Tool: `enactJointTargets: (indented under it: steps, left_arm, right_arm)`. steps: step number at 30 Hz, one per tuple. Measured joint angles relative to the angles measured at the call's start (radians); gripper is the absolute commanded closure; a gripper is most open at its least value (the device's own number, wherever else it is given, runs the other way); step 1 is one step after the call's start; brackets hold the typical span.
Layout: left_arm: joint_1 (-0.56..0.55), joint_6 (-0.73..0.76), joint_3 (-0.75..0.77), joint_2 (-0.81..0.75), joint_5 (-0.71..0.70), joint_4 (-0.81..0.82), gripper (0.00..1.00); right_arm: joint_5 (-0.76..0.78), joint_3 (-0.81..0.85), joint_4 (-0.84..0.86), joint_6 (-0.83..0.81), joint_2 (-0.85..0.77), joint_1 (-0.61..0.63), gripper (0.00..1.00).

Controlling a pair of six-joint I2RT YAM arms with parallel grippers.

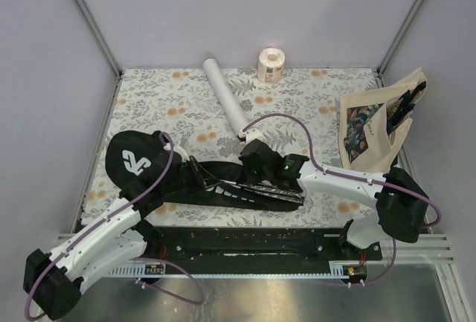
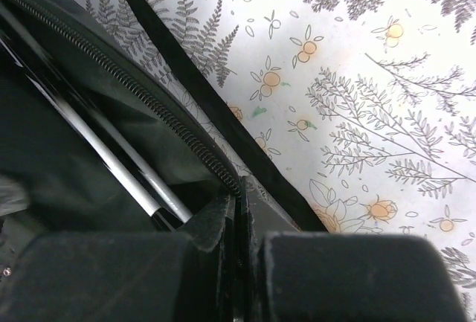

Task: Pack up the badminton gear
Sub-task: Adjust the racket in the racket bag.

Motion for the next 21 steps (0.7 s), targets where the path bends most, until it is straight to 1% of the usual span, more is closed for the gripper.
enactJointTargets:
  steps: [3,5,6,8,11,14,17,21]
  left_arm:
    - [0.000,0.060,0.008,0.112,0.016,0.064,1.00]
    - [0.000,0.104,0.051,0.190,0.016,0.045,1.00]
    - [0.000,0.129,0.097,0.232,0.015,0.016,1.00]
    - [0.000,0.147,0.164,0.262,0.008,-0.024,1.00]
    - [-0.002,0.142,0.179,0.208,-0.017,-0.030,1.00]
    - [-0.005,0.116,0.106,0.103,-0.042,-0.014,1.00]
    - [-0.004,0.077,-0.001,0.038,-0.049,0.009,1.00]
    - [-0.005,0.047,-0.119,0.014,-0.063,-0.002,1.00]
  right_arm:
    - [0.017,0.048,-0.050,0.005,0.002,0.000,1.00]
    - [0.024,0.077,-0.074,0.021,-0.001,0.000,1.00]
    - [0.025,0.084,-0.083,0.034,-0.007,0.000,1.00]
    - [0.023,0.085,-0.092,0.067,-0.040,-0.001,1.00]
    - [0.002,0.061,-0.041,0.124,-0.129,-0.002,1.00]
    - [-0.013,-0.007,0.071,0.164,-0.181,0.014,1.00]
    - [-0.022,-0.068,0.147,0.183,-0.145,0.026,1.00]
    - [-0.042,-0.119,0.193,0.187,-0.071,0.031,1.00]
